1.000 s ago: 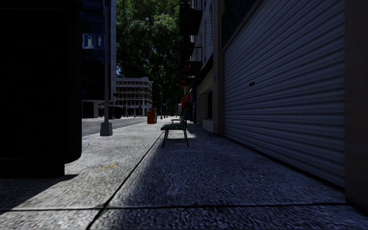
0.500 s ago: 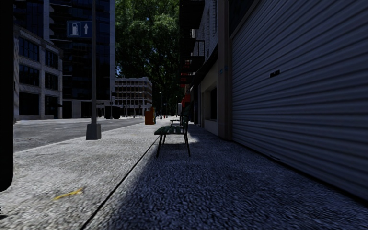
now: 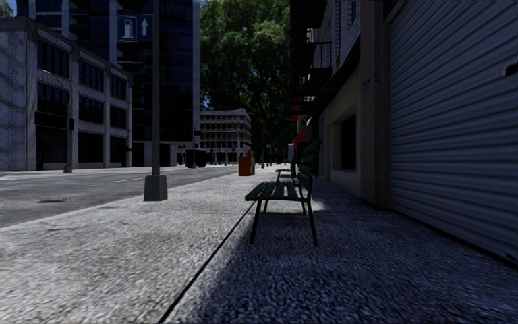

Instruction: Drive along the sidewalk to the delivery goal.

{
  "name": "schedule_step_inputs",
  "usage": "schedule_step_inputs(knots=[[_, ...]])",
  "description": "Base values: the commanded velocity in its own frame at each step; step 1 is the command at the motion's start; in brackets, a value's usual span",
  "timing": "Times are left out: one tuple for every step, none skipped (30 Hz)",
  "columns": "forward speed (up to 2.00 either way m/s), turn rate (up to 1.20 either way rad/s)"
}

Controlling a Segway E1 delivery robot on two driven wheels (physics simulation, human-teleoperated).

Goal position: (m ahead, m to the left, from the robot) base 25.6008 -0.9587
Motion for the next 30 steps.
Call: schedule_step_inputs(knots=[[2.00,0.46],[2.00,0.46],[2.00,0.46],[2.00,0.46],[2.00,0.46],[2.00,0.46],[2.00,0.46],[2.00,0.46],[2.00,0.48],[2.00,0.56],[2.00,0.67],[2.00,0.72],[2.00,0.73],[2.00,0.73],[2.00,0.73],[2.00,0.73],[2.00,0.74],[2.00,0.74],[2.00,0.77],[2.00,0.79],[2.00,0.79],[2.00,0.79],[2.00,0.79],[2.00,0.79],[2.00,0.78],[2.00,0.05],[2.00,0.00],[2.00,0.00],[2.00,0.00],[2.00,0.00]])
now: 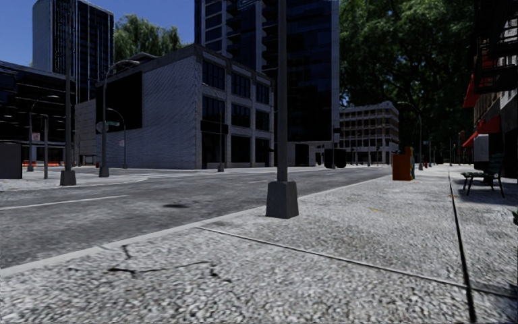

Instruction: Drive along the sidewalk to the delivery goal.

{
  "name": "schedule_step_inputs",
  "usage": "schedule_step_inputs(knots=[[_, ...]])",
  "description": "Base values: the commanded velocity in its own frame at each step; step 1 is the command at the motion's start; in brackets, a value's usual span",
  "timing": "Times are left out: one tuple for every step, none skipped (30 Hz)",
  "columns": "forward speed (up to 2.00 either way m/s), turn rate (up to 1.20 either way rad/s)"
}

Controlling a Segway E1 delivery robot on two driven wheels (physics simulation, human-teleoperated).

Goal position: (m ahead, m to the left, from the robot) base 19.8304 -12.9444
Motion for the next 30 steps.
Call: schedule_step_inputs(knots=[[2.00,0.00],[2.00,-0.21],[2.00,-0.67],[2.00,-0.92],[2.00,-0.92],[2.00,-1.20],[2.00,-1.20],[2.00,-1.20],[2.00,-1.20],[2.00,-1.20],[2.00,-1.20],[2.00,-1.20],[2.00,-1.20],[2.00,-1.20],[2.00,-1.20],[2.00,-1.20],[2.00,-1.20],[2.00,-1.20],[2.00,-1.20],[2.00,-1.20],[2.00,-1.20],[2.00,-0.48],[2.00,0.00],[2.00,0.00],[2.00,0.00],[2.00,0.00],[2.00,0.00],[2.00,0.00],[2.00,0.00],[2.00,0.00]])
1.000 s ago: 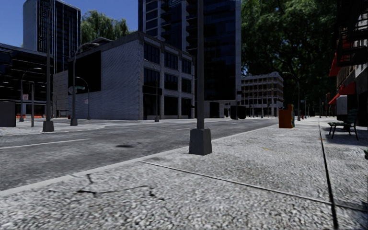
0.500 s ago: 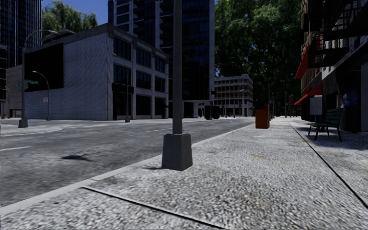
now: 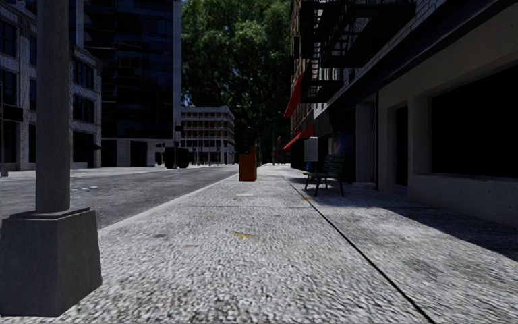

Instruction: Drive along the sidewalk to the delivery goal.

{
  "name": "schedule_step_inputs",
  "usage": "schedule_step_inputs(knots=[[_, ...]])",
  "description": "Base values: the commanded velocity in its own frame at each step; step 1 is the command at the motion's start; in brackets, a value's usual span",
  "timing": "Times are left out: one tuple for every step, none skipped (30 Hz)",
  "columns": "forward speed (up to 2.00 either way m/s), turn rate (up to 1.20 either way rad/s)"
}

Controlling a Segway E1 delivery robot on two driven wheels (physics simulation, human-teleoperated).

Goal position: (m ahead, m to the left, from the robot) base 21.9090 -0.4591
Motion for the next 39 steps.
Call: schedule_step_inputs(knots=[[2.00,0.00],[2.00,0.00],[2.00,0.00],[2.00,0.00],[2.00,0.00],[2.00,0.00],[2.00,0.00],[2.00,0.00],[2.00,0.00],[2.00,0.12],[2.00,0.62],[2.00,0.62],[2.00,0.76],[2.00,0.84],[2.00,0.80],[2.00,0.06],[2.00,0.06],[2.00,0.00],[2.00,0.00],[2.00,0.00],[2.00,0.00],[2.00,0.00],[2.00,0.00],[2.00,0.00],[2.00,0.00],[2.00,0.00],[2.00,0.00],[2.00,0.00],[2.00,0.00],[2.00,0.00],[2.00,0.00],[2.00,0.00],[2.00,0.00],[2.00,0.00],[2.00,0.00],[2.00,0.00],[2.00,0.00],[2.00,0.00],[2.00,0.00]])
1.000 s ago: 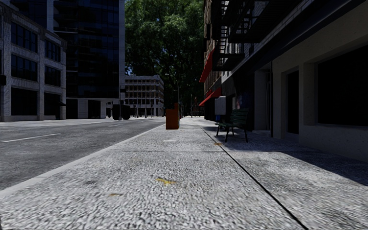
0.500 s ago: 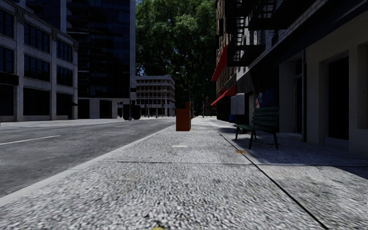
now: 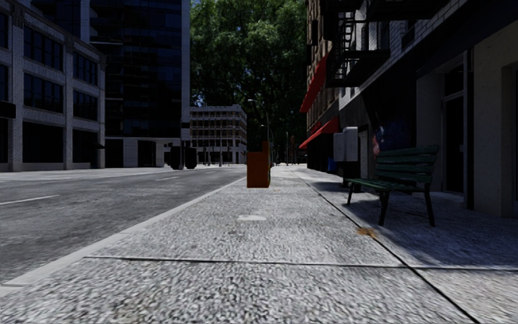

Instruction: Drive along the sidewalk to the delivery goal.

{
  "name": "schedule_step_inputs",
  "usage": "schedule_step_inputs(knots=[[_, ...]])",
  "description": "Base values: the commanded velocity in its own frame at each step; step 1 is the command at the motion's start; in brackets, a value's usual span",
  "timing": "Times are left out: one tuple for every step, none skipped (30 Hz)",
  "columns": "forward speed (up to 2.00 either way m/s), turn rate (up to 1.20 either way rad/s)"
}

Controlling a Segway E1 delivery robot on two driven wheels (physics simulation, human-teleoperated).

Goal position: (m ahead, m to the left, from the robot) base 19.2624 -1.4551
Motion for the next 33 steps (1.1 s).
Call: schedule_step_inputs(knots=[[2.00,0.00],[2.00,0.00],[2.00,0.00],[2.00,0.00],[2.00,0.00],[2.00,0.00],[2.00,0.00],[2.00,0.00],[2.00,0.00],[2.00,0.00],[2.00,0.00],[2.00,0.00],[2.00,0.00],[2.00,0.00],[2.00,0.00],[2.00,0.00],[2.00,0.00],[2.00,0.00],[2.00,0.00],[2.00,0.00],[2.00,0.00],[2.00,0.00],[2.00,0.00],[2.00,0.00],[2.00,0.00],[2.00,0.00],[2.00,0.00],[2.00,0.00],[2.00,0.00],[2.00,0.00],[2.00,0.00],[2.00,0.00],[2.00,0.00]])
